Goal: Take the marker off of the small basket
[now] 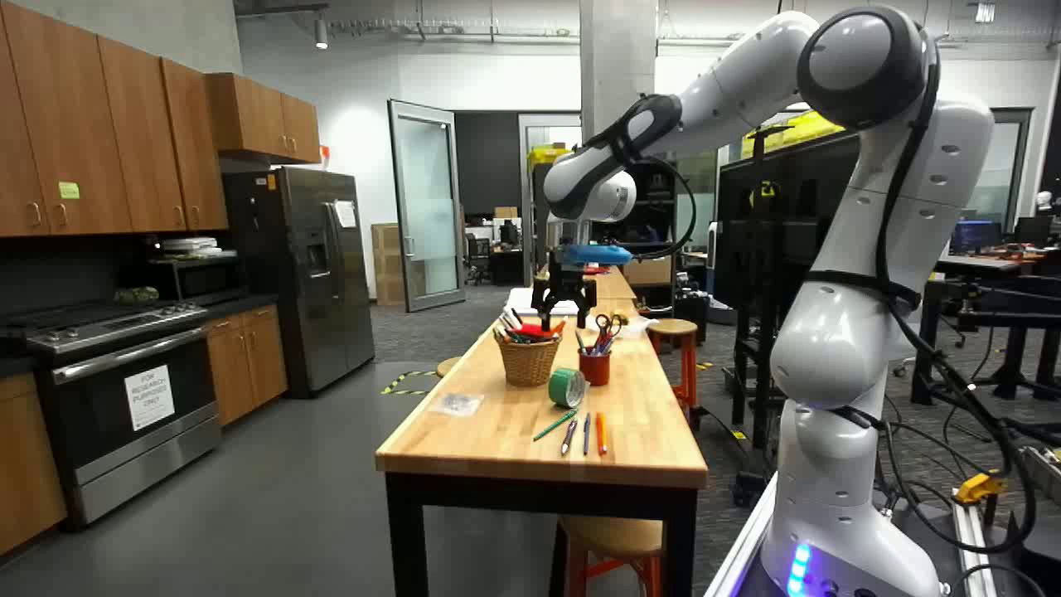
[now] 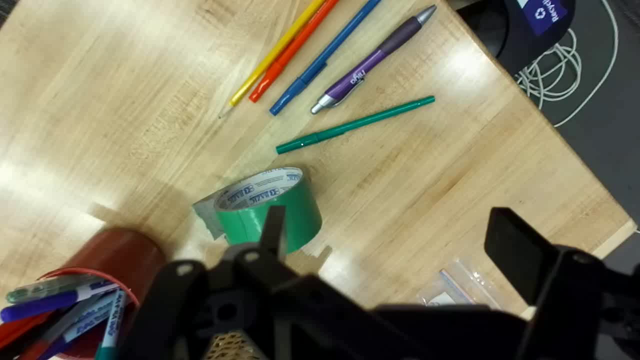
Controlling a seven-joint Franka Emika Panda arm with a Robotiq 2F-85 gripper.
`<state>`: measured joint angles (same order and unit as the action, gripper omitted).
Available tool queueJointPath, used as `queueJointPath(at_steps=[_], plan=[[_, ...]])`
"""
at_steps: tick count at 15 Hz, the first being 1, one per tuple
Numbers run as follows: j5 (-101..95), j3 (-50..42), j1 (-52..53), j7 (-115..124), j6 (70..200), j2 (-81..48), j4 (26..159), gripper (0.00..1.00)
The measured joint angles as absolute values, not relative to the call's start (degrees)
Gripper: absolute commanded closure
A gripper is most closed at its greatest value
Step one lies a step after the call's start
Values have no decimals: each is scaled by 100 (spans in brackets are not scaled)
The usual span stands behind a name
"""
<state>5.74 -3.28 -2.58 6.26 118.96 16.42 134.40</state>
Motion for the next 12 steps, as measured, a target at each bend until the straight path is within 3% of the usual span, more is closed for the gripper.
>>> queueJointPath(at_steps=[12], plan=[[586,-327,-252,559,11970,1625,13440,0]])
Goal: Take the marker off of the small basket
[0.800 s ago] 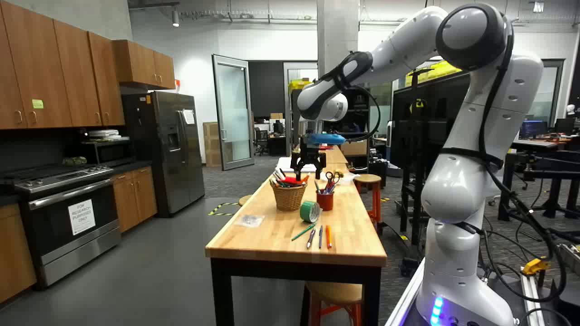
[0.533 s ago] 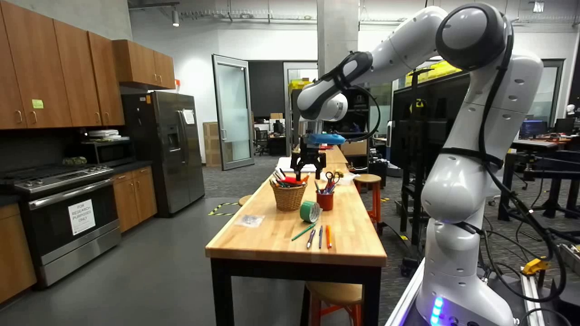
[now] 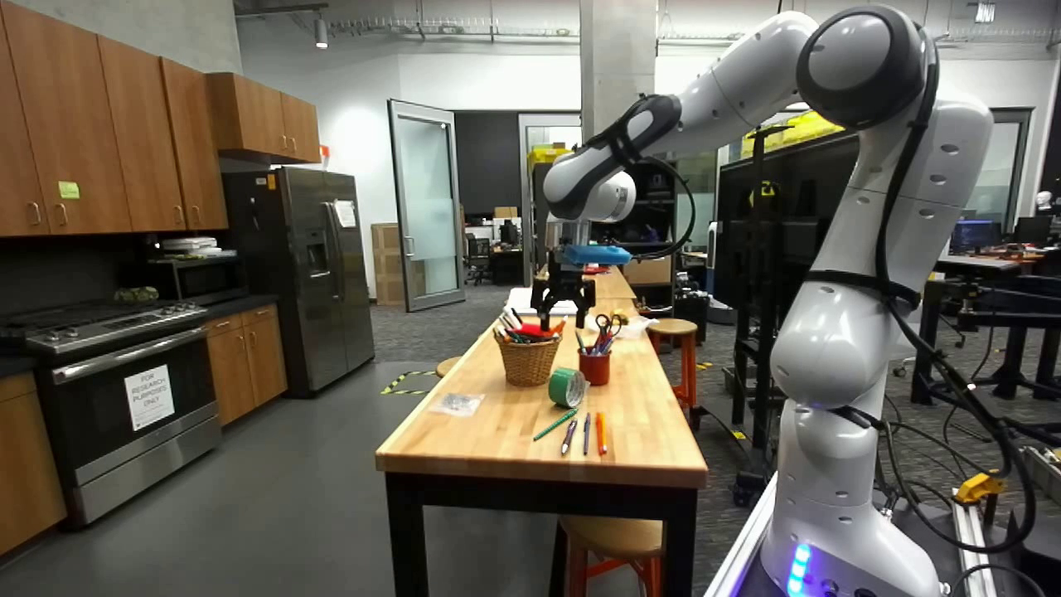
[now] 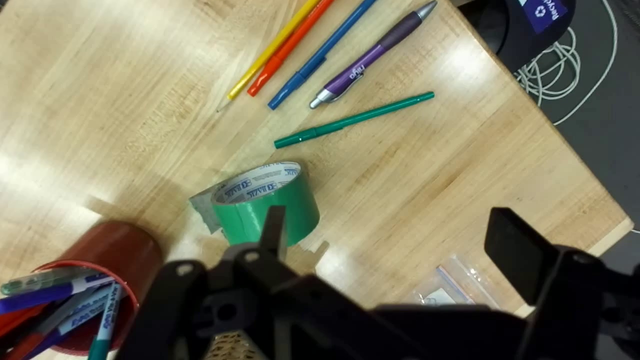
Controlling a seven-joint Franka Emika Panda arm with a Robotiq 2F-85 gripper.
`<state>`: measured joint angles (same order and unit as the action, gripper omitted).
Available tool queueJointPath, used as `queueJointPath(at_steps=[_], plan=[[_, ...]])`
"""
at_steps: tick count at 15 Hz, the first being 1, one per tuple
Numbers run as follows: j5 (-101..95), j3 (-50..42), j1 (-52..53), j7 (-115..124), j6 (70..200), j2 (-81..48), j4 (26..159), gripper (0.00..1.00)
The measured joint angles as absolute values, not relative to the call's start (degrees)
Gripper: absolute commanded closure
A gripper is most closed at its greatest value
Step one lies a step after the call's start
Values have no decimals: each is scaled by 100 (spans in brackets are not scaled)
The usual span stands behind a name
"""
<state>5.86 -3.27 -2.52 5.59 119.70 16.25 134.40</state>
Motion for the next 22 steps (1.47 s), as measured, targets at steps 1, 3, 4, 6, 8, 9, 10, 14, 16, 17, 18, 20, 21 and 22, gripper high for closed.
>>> queueJointPath(at_steps=[1,3,4,6,8,9,10,14,16,17,18,20,21,22], plan=[[626,-327,-241,469,12077,1616,13441,0],[811,-330,-200,97,12433,1581,13443,0],[901,-331,-172,-121,12612,1548,13439,0],[1026,-333,-105,-520,12951,1461,13425,0],[1046,-334,-51,-870,13311,1332,13411,0],[1046,-334,-32,-1030,13503,1250,13396,0],[1046,-334,-24,-1192,13699,1152,13365,0],[1036,-349,-26,-1745,14426,681,13071,0],[1007,-359,-43,-1922,14773,433,12875,0],[975,-364,-58,-1983,14924,311,12771,0],[924,-365,-81,-2009,15054,194,12666,0],[794,-369,-134,-2010,15159,12,12483,0],[779,-373,-148,-2010,15164,-41,12427,0],[773,-374,-157,-2010,15165,-68,12394,0]])
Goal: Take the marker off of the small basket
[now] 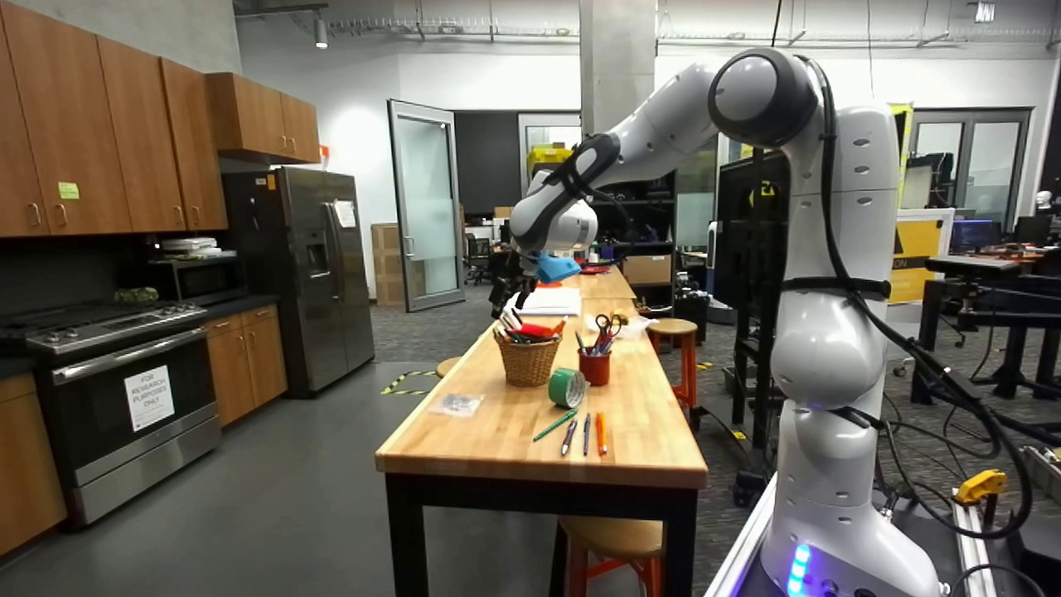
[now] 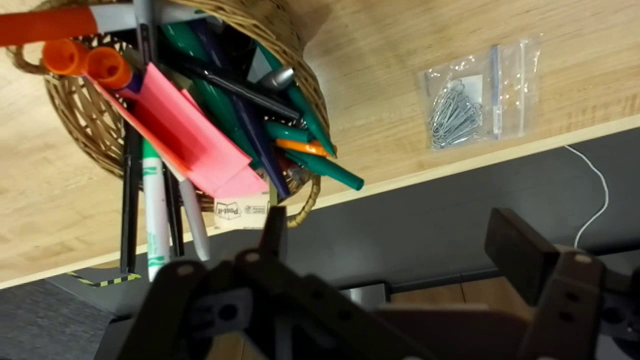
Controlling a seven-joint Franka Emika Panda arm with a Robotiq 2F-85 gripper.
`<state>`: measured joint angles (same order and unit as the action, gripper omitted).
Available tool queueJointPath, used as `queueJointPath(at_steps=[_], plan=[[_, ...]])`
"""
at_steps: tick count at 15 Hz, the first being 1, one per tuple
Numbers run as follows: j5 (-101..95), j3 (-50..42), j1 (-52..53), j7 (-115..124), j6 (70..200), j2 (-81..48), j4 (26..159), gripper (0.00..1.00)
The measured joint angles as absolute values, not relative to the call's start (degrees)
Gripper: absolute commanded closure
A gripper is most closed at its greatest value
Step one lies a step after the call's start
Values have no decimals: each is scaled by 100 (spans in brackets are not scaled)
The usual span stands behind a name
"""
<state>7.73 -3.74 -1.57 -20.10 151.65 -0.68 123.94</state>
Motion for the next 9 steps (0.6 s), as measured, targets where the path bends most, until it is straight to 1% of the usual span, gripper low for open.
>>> queueJointPath(at_steps=[9], plan=[[557,-372,-166,-1949,15163,-80,12379,0]])
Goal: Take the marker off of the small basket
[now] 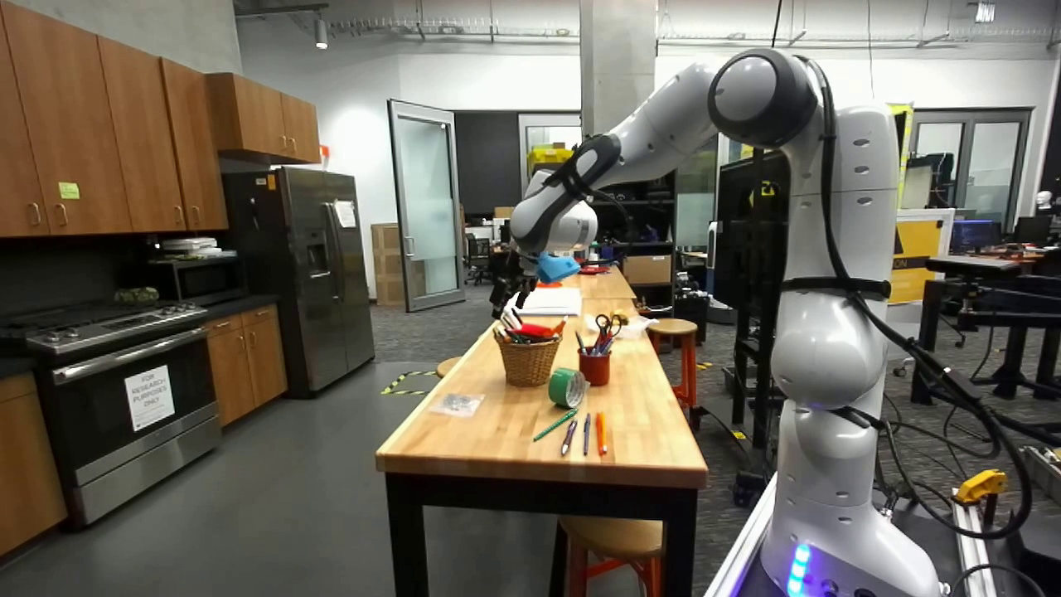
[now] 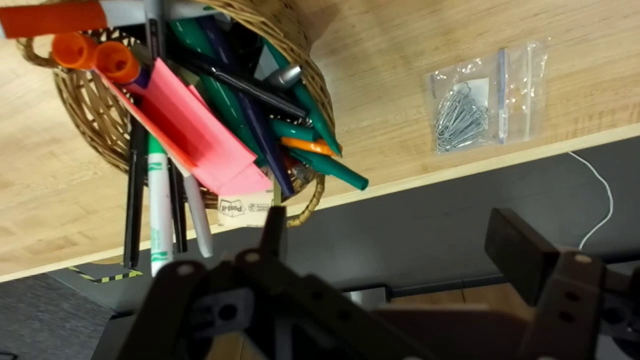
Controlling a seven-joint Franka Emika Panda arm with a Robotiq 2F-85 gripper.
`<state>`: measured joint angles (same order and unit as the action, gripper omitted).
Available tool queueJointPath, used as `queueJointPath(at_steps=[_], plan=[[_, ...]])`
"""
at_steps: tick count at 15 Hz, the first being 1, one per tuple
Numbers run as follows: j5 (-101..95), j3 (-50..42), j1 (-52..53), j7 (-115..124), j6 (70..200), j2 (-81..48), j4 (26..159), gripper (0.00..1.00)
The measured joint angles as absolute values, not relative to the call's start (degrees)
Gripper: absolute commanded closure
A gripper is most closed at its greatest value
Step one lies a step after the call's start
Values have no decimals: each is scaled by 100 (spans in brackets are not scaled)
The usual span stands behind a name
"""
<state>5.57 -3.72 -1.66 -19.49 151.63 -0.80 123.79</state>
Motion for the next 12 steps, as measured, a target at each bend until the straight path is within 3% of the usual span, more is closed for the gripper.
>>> queueJointPath(at_steps=[12], plan=[[-684,-627,-563,-1862,14899,-59,12394,0]])
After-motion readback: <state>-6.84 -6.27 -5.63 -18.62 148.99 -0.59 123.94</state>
